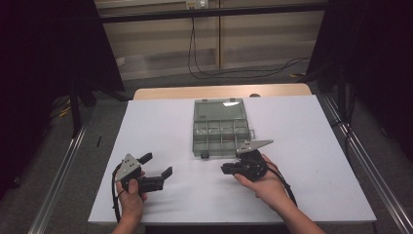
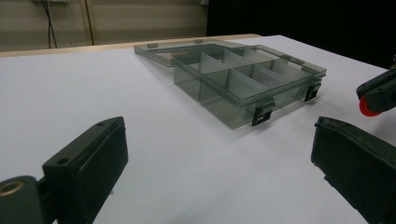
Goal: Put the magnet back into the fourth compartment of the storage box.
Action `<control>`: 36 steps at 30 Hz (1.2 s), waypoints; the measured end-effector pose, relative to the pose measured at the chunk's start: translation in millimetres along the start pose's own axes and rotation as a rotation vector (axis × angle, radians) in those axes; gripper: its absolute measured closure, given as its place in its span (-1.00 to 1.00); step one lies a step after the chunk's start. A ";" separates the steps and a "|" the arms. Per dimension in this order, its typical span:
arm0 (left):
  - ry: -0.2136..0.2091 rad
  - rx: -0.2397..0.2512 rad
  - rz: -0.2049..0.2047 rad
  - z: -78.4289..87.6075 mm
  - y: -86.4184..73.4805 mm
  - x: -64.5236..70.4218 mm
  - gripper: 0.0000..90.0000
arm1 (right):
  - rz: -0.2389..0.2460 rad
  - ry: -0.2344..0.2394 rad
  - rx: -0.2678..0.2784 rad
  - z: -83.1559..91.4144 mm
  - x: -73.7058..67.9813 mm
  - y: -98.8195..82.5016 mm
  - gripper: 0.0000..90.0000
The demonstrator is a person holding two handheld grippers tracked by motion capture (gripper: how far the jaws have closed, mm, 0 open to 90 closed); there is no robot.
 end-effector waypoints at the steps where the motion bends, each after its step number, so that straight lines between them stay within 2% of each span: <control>1: 0.001 0.001 0.003 -0.2 0.1 0.0 -0.91 | 0.001 -0.003 0.003 0.8 1.1 1.2 0.85; 11: 0.000 0.000 -0.002 -0.1 -0.1 -0.1 -0.91 | -0.006 -0.032 0.015 9.0 13.7 9.0 0.85; 16: 0.003 0.004 0.009 -0.4 0.3 0.2 -0.91 | -0.008 -0.041 0.020 13.0 17.6 14.4 0.85; 36: 0.000 0.002 0.011 0.1 0.1 -0.7 -0.91 | -0.006 -0.080 0.039 24.8 34.9 35.5 0.85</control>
Point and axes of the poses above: each handheld gripper's, and its own axes: z roughly backward along the jaws, y roughly out of its top, x roughly to its right, the point moved 7 cm from there along -z, roughly forward along the jaws, and after that the axes turned 15 degrees about y, right-handed, at the moved point
